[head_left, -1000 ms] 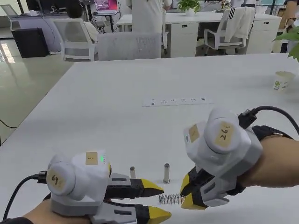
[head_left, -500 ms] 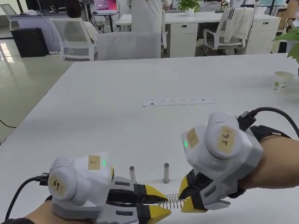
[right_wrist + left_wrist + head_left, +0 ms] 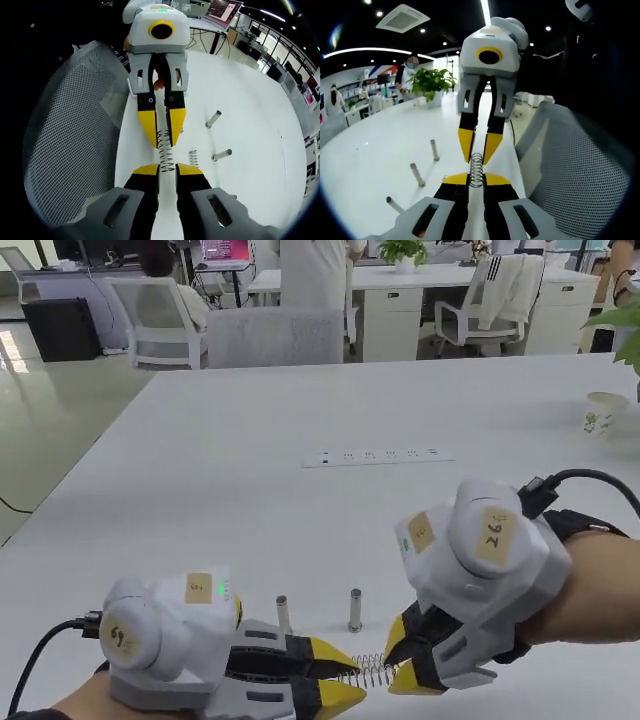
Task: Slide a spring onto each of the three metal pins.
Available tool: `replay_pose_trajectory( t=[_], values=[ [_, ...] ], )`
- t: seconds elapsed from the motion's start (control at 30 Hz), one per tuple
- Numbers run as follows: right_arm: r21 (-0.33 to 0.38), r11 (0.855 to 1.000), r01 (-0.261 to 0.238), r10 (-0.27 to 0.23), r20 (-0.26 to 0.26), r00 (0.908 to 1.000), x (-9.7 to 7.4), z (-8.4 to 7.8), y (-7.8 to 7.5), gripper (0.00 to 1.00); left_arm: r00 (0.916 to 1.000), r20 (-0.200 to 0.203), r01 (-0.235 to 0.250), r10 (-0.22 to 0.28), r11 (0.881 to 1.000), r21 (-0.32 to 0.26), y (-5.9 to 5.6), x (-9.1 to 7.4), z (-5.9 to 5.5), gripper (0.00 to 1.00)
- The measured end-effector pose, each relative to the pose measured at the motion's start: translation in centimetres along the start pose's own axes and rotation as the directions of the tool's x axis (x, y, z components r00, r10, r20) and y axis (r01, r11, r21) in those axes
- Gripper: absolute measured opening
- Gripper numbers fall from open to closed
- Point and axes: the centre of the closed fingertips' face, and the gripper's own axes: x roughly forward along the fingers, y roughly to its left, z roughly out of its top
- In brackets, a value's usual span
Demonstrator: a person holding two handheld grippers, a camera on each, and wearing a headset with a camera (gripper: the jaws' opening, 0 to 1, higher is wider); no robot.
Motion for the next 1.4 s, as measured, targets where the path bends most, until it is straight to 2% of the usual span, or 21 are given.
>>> replay_pose_trajectory(
  t=[0.2, 0.37, 0.57, 0.77, 1.0, 1.27, 1.4],
  values=[
    [0.023, 1.0, -0.005, 0.005, 0.002, 1.0, 0.2, -0.5, 0.1, 0.11, 0.9997, 0.024, 0.002, -0.002, 1.0, -0.003, -0.1, -0.1, 0.5, 0.02],
    [0.042, 0.999, -0.008, 0.007, 0.026, 0.9996, 0.3, -0.4, 0.2, 0.1, 0.9982, 0.059, 0.014, -0.014, 1.0, -0.006, -0.3, -0.1, 1.4, 0.02],
    [0.049, 0.999, -0.004, 0.002, 0.036, 0.9993, 0.1, -0.2, 0.3, 0.08, 0.998, 0.061, 0.013, -0.013, 1.0, -0.004, -0.4, 0.0, 1.3, 0.03],
    [0.045, 0.999, 0.005, -0.008, 0.073, 0.9973, -1.2, 1.2, 0.2, 0.08, 0.9986, 0.052, 0.012, -0.012, 1.0, 0.003, -0.4, 0.1, 1.2, 0.02],
    [0.044, 0.999, -0.004, -0.001, 0.112, 0.9938, -1.5, 2.7, 0.6, 0.08, 0.9991, 0.04, 0.016, -0.016, 1.0, 0.009, -0.5, 0.2, 0.9, 0.03],
    [0.027, 1.0, -0.002, -0.001, 0.085, 0.9964, -1.3, 3.5, 0.8, 0.08, 0.9992, 0.038, 0.014, -0.014, 1.0, 0.006, -0.5, 0.3, 0.6, 0.03],
    [0.022, 1.0, -0.014, 0.011, 0.095, 0.9954, -1.2, 4.3, 1.0, 0.08, 0.9993, 0.033, 0.017, -0.017, 1.0, 0.009, -0.6, 0.4, 0.5, 0.03]
  ],
)
